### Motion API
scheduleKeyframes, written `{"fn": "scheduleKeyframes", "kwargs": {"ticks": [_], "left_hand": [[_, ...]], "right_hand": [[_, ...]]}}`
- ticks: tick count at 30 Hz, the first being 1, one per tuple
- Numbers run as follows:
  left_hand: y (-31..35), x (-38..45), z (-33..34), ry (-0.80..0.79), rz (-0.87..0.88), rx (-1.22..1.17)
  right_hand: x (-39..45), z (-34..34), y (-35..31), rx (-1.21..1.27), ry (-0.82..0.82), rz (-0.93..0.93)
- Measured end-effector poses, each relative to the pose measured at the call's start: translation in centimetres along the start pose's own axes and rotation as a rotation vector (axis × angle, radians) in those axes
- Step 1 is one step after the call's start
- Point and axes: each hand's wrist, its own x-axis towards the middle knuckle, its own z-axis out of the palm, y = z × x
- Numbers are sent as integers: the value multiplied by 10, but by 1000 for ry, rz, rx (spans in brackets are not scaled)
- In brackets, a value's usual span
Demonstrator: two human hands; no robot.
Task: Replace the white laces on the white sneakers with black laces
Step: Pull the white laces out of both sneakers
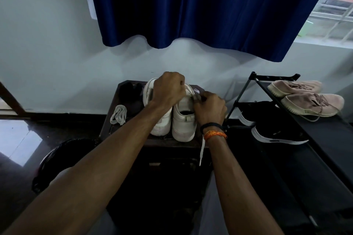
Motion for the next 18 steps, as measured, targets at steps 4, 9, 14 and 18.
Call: {"fn": "scheduleKeyframes", "kwargs": {"ticks": [4,9,14,18], "left_hand": [[-19,12,-30,216,-189,67],[-30,19,-43,89,-240,235],[-3,7,-20,-66,152,155],[10,2,0,-164,332,129]], "right_hand": [[0,3,-1,11,19,7],[-1,6,-1,2,10,23],[0,6,0,-6,4,15],[0,4,-1,14,10,5]]}}
